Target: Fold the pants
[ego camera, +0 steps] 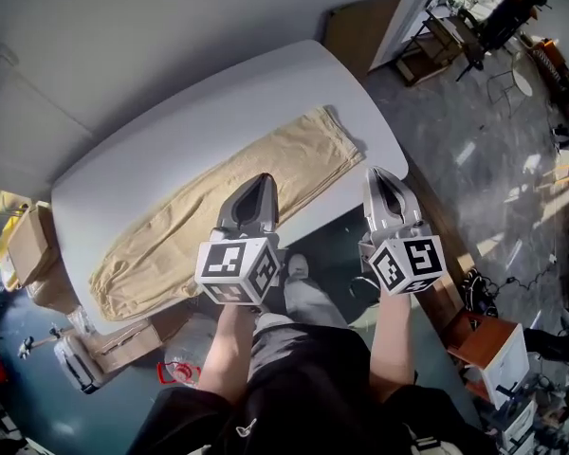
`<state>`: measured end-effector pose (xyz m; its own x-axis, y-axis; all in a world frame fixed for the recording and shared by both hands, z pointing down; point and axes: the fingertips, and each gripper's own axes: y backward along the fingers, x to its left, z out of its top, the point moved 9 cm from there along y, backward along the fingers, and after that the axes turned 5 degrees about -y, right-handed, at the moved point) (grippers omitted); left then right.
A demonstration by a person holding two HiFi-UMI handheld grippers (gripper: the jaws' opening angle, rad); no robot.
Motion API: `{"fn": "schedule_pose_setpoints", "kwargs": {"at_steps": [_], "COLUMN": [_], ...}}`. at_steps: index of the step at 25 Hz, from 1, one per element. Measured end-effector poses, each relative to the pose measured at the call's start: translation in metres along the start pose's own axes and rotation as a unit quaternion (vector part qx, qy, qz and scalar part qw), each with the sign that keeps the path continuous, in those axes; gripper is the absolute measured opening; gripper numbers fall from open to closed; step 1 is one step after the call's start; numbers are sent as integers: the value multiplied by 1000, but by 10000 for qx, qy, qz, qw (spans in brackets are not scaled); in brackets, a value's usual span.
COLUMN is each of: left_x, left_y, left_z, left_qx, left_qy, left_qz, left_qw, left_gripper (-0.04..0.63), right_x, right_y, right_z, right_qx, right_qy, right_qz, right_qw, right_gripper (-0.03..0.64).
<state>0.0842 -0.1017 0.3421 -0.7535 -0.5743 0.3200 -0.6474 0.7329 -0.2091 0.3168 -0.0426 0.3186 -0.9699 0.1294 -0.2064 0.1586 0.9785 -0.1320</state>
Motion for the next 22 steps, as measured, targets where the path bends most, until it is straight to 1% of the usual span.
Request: {"fn": "schedule_pose_setpoints", "kwargs": {"at_steps": [5, 8, 10, 12, 16, 22], "left_x": [-14, -18, -22, -24, -25, -23], "left_y": [-40, -61, -75, -90, -117, -153], "left_z": [-14, -26, -34, -42, -61, -90], "left_qx": [242, 432, 558, 683, 955, 1314], "left_qy": [34, 49, 75, 107, 157, 216], "left_qz": [-176, -188, -179, -172, -142, -117], "left_qw": [9995, 9989, 9983, 9975, 9952, 9910], "left_gripper": [3, 3, 3, 3, 3, 3], "right_x": [-33, -51, -64, -76, -97, -128], "right_y": [-9, -19, -25, -34, -54, -81], "right_z": [-14, -31, -40, -47, -67, -109], "right_qx": [134, 332, 429, 592, 1021, 1626], "right_qy": [-200, -332, -446, -508, -566, -642], "right_qz": [-103, -143, -84, 5, 3, -45], "right_qw": [9997, 9988, 9980, 9969, 9932, 9846], "right_gripper": [6, 6, 7, 70, 85, 163]}}
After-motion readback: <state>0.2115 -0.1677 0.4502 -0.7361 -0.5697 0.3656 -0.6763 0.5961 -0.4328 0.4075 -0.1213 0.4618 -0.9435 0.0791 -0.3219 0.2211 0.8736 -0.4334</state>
